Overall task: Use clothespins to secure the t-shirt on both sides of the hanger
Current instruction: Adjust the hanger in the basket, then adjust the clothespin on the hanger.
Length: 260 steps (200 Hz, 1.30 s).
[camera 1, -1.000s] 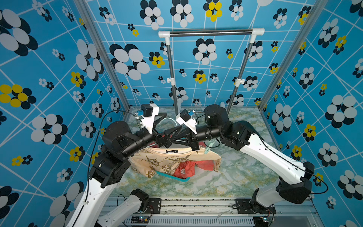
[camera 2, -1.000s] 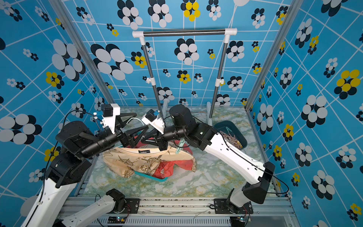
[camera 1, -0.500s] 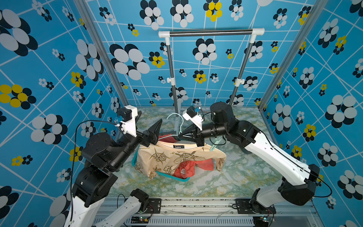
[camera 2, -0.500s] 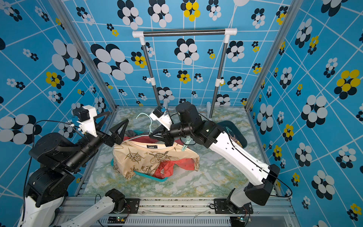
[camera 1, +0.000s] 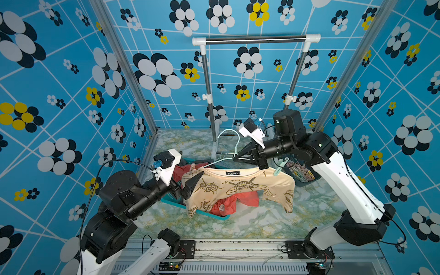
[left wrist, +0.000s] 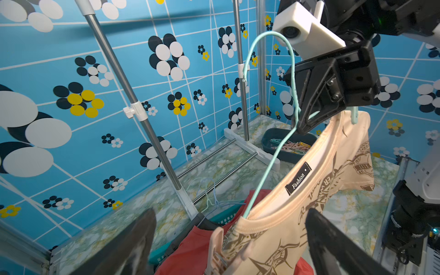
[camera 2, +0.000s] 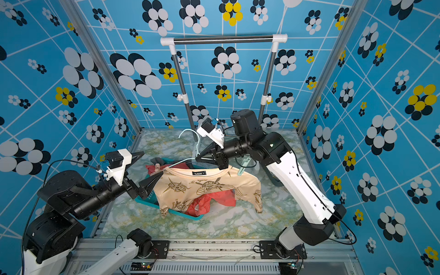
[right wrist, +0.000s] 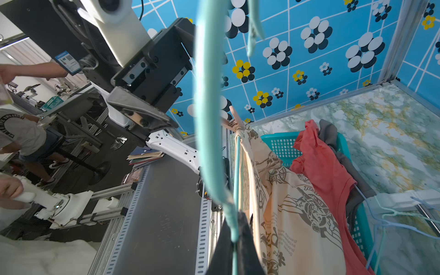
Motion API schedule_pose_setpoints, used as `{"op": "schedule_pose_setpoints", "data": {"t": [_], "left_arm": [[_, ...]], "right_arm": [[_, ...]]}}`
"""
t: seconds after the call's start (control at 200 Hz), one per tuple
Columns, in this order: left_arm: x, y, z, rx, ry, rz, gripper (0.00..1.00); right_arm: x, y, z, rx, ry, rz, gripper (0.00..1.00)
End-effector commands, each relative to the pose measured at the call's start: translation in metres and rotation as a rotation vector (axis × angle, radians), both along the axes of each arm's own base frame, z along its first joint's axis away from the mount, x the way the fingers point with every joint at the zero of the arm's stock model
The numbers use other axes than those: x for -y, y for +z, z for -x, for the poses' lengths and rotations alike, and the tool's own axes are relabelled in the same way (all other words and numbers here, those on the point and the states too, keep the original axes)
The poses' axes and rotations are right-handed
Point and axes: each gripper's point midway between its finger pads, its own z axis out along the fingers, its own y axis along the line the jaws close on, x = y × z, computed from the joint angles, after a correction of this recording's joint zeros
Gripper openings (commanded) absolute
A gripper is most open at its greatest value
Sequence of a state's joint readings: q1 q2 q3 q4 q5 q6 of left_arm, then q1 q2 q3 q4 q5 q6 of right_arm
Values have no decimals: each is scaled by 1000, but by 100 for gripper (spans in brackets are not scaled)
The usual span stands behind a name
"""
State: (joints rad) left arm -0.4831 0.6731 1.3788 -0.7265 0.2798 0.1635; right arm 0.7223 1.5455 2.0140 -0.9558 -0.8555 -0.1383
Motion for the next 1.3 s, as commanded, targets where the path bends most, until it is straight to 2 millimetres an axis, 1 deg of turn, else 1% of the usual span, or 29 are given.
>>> {"op": "schedule_pose_setpoints", "data": {"t": [0.0,0.195,0.475,0.625,0.84,0.96,1.129,1.229,1.294], "left_arm": [[16,-11,28,-17,-174,-24,99],[29,-14,41,-14,-290,-8,99],[32,-18,29,-18,-270,15,99],[42,-17,32,-48,-338,39,99],[48,-16,38,-43,-397,72,100],[51,-19,36,-60,-407,84,93],[53,-17,34,-55,-416,100,76],[54,-15,35,-55,-430,109,75],[55,-14,37,-56,-442,111,81]], "right_arm": [[8,-8,22,-56,102,39,0],[11,-4,29,-48,132,27,0],[20,12,49,-21,203,-30,0],[21,15,51,-11,203,-38,0],[19,12,48,-18,204,-31,0],[18,12,49,-21,215,-37,0],[19,13,52,-26,228,-42,0],[19,13,53,-31,235,-45,0],[19,14,53,-32,236,-48,0]]}}
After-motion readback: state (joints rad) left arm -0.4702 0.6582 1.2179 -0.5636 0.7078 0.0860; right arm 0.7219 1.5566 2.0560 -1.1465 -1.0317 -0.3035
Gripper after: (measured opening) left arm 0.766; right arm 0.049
